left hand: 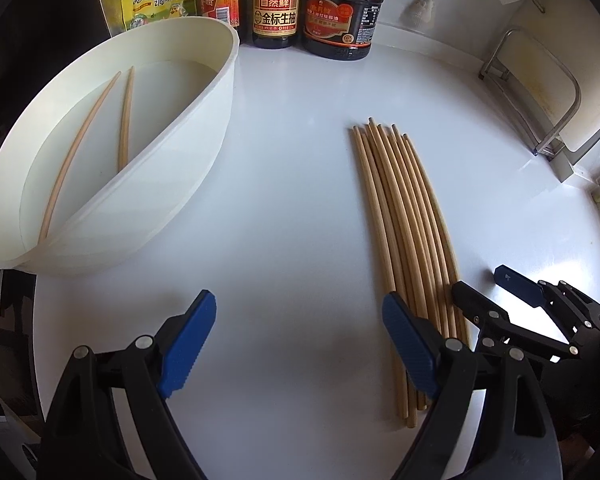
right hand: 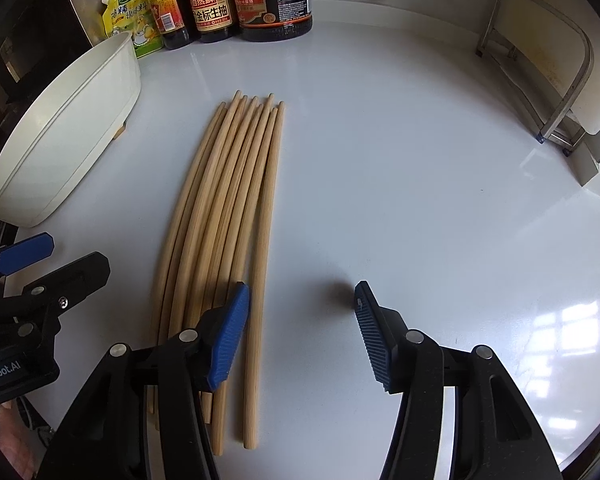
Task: Organize utensils
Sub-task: 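Move both open tools back to the chopstick pile, then close the left tool on one chopstick while the right tool grasps another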
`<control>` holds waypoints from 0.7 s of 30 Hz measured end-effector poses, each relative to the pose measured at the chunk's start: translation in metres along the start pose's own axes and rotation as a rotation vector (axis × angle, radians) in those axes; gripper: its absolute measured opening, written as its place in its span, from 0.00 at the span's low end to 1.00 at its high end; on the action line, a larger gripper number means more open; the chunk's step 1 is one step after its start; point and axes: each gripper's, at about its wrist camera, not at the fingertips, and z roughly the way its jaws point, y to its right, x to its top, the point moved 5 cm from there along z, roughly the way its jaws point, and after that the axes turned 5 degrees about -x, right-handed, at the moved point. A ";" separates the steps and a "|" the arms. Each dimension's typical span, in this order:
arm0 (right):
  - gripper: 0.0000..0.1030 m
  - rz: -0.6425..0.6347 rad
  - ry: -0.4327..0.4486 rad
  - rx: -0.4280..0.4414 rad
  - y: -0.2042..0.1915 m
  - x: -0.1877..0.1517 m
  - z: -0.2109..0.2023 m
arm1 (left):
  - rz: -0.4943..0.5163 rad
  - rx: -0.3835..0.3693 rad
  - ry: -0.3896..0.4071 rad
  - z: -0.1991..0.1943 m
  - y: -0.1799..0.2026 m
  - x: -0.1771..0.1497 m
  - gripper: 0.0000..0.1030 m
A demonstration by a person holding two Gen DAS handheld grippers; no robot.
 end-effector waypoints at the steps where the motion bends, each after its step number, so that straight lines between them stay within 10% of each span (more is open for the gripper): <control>1: 0.51 0.001 -0.001 0.004 0.000 0.001 0.001 | -0.001 0.000 0.001 0.000 0.001 0.000 0.81; 21: 0.51 0.049 0.019 -0.028 0.038 -0.001 0.003 | 0.021 0.028 -0.024 0.031 0.019 -0.002 0.82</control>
